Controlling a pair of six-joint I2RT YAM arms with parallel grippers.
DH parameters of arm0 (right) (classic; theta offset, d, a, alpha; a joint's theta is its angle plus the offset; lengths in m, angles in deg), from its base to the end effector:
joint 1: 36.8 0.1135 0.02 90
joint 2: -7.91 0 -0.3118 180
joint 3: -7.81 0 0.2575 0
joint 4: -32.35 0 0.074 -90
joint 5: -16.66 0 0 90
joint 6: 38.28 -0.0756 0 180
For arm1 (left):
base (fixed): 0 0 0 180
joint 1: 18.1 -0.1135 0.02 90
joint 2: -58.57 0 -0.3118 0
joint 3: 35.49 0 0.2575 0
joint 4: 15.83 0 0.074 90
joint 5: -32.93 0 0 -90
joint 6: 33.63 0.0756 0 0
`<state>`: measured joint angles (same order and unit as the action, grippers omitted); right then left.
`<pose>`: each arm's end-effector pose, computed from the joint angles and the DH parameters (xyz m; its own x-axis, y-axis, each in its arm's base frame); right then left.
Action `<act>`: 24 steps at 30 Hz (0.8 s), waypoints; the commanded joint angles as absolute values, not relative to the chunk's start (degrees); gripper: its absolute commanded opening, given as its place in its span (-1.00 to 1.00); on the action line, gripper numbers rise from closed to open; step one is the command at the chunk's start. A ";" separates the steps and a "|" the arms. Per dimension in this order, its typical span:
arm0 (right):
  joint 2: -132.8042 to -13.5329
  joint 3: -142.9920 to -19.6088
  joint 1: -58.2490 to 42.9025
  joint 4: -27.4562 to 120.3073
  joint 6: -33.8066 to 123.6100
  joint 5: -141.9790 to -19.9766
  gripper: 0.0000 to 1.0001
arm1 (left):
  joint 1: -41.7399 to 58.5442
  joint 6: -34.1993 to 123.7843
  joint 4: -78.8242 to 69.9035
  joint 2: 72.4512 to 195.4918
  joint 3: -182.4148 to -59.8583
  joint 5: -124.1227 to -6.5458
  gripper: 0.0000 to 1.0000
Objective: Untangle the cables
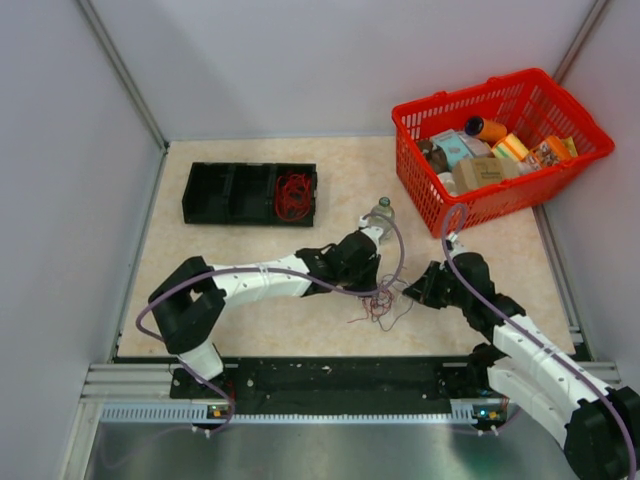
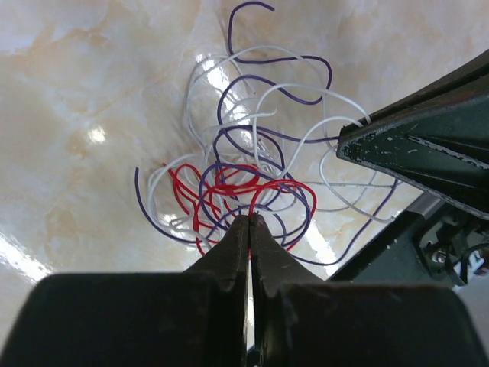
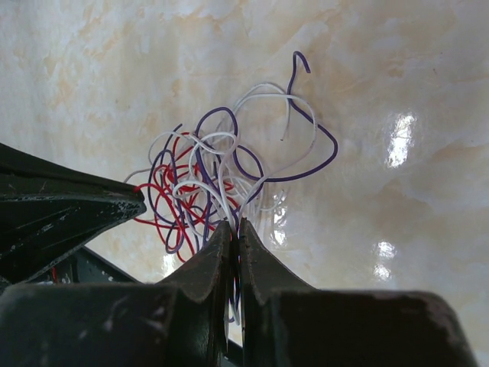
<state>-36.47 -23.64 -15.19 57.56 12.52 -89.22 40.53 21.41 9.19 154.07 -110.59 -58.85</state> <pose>0.1444 0.0795 0.1834 -0.7953 0.3388 -0.5027 -0.0667 0.7753 0.6280 0.2042 -0.3395 0.2276 -0.7994 0.2109 -0.5626 0.4963 0.7596 -0.4203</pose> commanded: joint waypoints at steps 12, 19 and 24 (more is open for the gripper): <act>-31.21 -25.09 -15.70 69.38 0.23 -59.11 -1.00 | 44.04 32.36 18.28 104.84 -107.93 -21.01 -1.00; -26.02 -23.33 -20.53 73.33 -2.95 -56.11 -1.00 | 43.96 45.98 35.59 98.47 -127.33 -2.52 -1.00; -22.42 -23.07 -22.39 75.97 -2.69 -54.18 -1.00 | 44.04 54.42 39.13 99.26 -139.30 6.19 -1.00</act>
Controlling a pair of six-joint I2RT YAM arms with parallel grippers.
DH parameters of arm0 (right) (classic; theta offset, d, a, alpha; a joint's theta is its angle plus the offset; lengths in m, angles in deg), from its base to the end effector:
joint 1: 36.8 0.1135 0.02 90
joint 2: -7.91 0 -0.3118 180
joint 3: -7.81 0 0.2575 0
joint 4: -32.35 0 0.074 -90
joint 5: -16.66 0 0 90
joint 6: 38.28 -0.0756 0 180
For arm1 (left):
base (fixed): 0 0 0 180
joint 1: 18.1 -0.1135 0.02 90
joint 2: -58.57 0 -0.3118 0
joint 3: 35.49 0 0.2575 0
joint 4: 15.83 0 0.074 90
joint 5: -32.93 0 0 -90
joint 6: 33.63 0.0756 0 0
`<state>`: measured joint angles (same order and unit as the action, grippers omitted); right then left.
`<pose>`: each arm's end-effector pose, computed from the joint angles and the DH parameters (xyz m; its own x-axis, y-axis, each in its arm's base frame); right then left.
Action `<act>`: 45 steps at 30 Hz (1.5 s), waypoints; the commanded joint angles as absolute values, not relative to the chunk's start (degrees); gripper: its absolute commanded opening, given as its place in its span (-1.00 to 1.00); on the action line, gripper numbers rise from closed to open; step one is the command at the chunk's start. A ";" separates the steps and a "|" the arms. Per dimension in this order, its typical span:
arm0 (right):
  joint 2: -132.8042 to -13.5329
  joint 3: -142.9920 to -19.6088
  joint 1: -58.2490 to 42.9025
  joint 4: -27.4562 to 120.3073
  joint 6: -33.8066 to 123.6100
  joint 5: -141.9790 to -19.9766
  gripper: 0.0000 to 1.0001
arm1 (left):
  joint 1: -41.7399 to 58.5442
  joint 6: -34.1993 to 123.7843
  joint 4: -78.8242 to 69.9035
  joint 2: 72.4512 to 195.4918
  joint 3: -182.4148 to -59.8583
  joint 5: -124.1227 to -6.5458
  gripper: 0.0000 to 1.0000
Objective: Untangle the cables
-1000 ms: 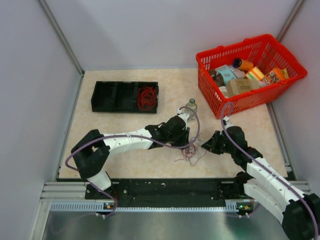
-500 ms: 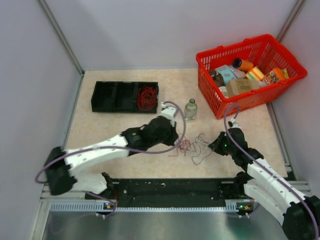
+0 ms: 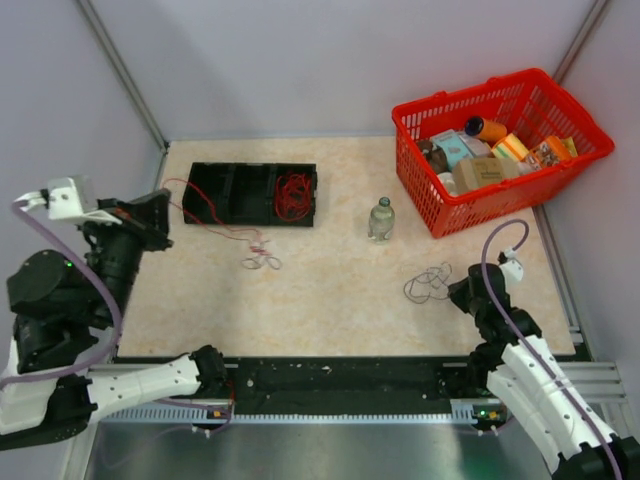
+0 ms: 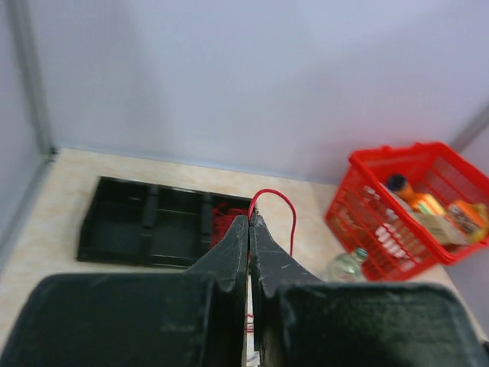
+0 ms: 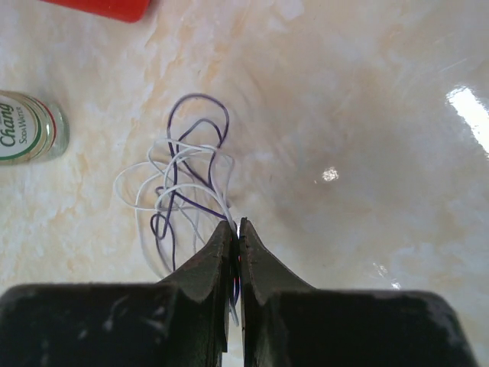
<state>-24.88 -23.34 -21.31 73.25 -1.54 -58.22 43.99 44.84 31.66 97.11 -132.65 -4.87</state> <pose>0.1244 0.0140 0.1756 -0.4479 0.6786 -0.5821 0.4787 0.7319 0.4850 0.0660 0.0030 0.5508 0.0528 -0.3614 -0.9309 0.1932 0.9183 -0.3456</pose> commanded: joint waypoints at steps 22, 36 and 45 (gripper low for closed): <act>-31.90 -38.26 -13.28 77.91 14.10 -73.79 0.30 | 44.04 36.43 39.49 105.32 -139.16 -19.09 -1.00; -42.35 -39.25 8.63 52.28 24.56 -88.19 0.76 | 43.87 29.92 23.57 113.67 -125.52 -29.91 -1.00; -54.57 -42.49 11.71 36.35 22.80 -89.06 0.72 | 43.87 26.67 23.22 112.00 -125.87 -32.64 -1.00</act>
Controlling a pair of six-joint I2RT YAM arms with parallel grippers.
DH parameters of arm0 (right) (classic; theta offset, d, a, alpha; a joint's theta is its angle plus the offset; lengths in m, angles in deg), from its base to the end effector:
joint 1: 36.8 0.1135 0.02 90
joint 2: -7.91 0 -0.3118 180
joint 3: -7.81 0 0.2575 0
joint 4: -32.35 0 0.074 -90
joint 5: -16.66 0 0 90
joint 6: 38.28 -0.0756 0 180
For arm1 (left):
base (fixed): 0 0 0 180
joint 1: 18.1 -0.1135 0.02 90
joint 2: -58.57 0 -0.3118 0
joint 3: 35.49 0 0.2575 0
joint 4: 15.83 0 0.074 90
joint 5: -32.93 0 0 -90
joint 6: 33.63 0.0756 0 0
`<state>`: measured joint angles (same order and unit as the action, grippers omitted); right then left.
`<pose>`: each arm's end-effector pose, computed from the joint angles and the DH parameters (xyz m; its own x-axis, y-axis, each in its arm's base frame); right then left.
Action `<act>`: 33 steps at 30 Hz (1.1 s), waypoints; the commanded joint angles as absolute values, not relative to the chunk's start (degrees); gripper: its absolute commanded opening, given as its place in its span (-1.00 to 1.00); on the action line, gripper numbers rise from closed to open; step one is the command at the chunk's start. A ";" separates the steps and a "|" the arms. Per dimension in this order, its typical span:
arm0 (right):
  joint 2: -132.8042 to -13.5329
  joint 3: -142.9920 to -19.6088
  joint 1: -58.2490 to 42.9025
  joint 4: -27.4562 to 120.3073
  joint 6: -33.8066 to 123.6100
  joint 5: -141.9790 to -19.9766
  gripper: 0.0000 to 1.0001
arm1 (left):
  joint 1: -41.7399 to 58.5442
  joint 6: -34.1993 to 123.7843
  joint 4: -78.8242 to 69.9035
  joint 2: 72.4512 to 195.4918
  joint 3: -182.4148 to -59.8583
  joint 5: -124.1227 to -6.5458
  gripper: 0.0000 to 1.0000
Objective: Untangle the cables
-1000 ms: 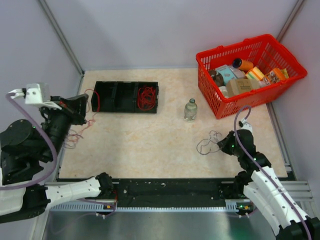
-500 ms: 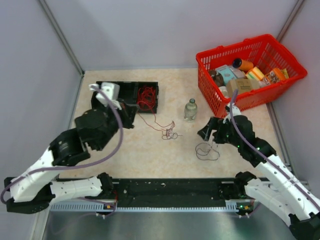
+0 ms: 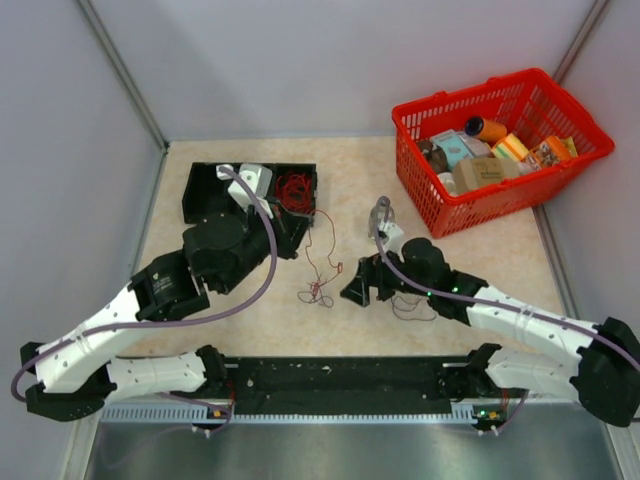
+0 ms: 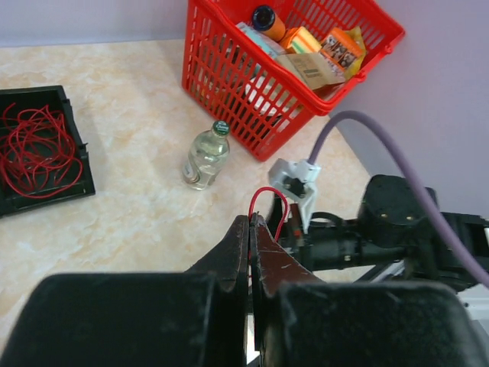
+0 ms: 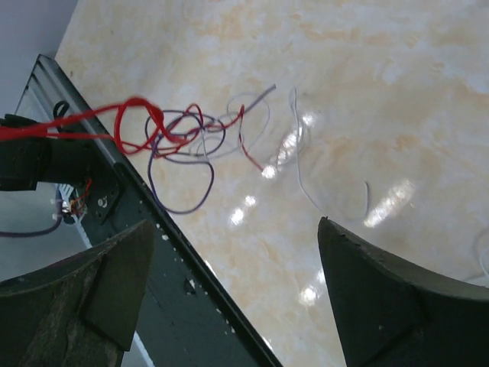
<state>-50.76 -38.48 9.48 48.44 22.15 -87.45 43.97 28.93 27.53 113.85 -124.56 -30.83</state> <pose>0.1518 0.1854 0.2544 -0.7055 -0.0453 -0.7072 -0.5759 0.6183 0.5349 0.1215 -0.1577 0.4894 -0.3402 -0.2407 -0.9090 0.4862 0.7824 -0.3892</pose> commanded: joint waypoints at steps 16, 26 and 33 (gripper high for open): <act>-67.85 -42.84 18.04 26.11 2.77 -74.15 -0.21 | 43.78 26.04 19.52 112.62 -129.91 -36.07 -1.00; -53.19 -32.13 10.76 49.85 -8.40 -52.78 -1.00 | 43.78 38.25 22.42 108.23 -141.76 -26.94 -1.00; -45.45 -28.26 2.66 59.18 -6.21 -52.60 -1.00 | 43.87 48.37 25.15 108.49 -155.84 -21.83 -1.00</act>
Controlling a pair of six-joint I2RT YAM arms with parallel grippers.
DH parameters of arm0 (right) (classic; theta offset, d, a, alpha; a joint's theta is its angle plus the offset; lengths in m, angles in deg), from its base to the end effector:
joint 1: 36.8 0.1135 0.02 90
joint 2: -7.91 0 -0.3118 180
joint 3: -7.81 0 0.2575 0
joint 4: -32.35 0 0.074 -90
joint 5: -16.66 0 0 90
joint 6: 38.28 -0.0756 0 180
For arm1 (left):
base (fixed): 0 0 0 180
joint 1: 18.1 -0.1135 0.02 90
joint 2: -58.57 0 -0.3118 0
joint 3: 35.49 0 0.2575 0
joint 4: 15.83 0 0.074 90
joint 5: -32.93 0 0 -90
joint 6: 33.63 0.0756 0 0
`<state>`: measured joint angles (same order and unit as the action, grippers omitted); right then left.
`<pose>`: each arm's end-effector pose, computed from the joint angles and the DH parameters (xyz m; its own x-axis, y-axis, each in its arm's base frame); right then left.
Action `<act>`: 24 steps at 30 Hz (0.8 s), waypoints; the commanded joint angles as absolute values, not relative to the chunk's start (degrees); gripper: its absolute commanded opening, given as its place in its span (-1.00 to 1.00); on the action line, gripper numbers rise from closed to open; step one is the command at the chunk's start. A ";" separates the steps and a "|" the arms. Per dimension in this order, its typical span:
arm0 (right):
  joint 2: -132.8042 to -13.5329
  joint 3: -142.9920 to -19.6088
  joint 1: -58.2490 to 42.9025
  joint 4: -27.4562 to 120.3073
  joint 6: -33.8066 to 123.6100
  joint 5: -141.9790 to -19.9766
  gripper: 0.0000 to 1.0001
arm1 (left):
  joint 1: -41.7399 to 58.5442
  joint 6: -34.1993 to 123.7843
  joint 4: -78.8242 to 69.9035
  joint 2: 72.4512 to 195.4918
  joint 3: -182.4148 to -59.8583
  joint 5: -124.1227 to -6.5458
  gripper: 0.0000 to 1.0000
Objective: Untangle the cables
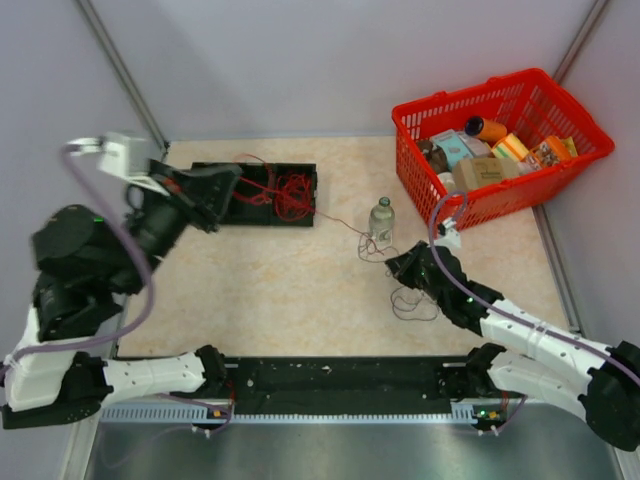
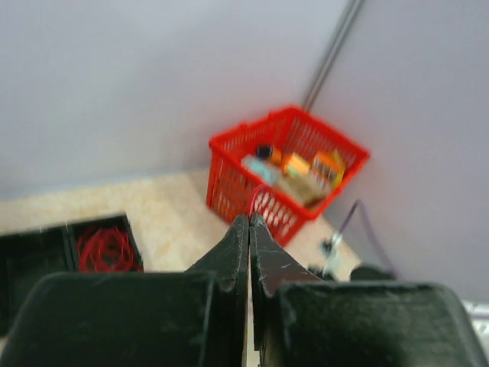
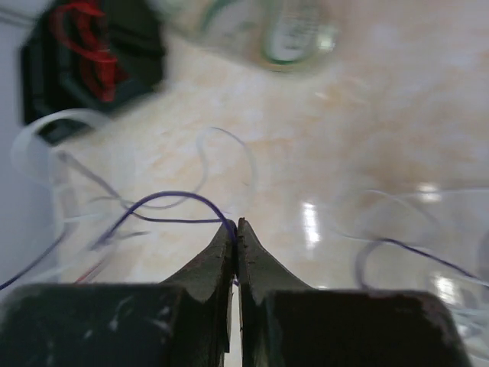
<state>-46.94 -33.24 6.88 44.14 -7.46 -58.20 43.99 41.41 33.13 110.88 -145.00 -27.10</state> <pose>0.1750 0.1398 0.2435 -0.5863 0.5864 -0.5590 0.0140 0.6972 0.7167 0.0834 -0.0768 0.5967 -0.0731 -0.3398 -0.9377 0.5333 0.7811 -0.3246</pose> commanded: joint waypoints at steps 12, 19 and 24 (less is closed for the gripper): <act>-39.55 -27.02 0.29 66.49 -2.70 -49.34 -1.00 | 43.87 50.23 25.41 107.61 -154.89 -16.29 -1.00; -34.36 -28.08 0.29 61.74 11.53 -55.23 -0.93 | 43.86 40.04 30.06 108.13 -136.97 -16.64 -1.00; -35.50 -28.96 0.29 62.26 14.19 -56.90 -0.92 | 43.78 32.66 36.84 111.65 -126.42 -14.19 -1.00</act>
<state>-35.05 -26.77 0.78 63.79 9.19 -54.86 43.92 40.30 30.48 109.59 -132.41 -16.85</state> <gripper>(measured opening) 0.039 0.008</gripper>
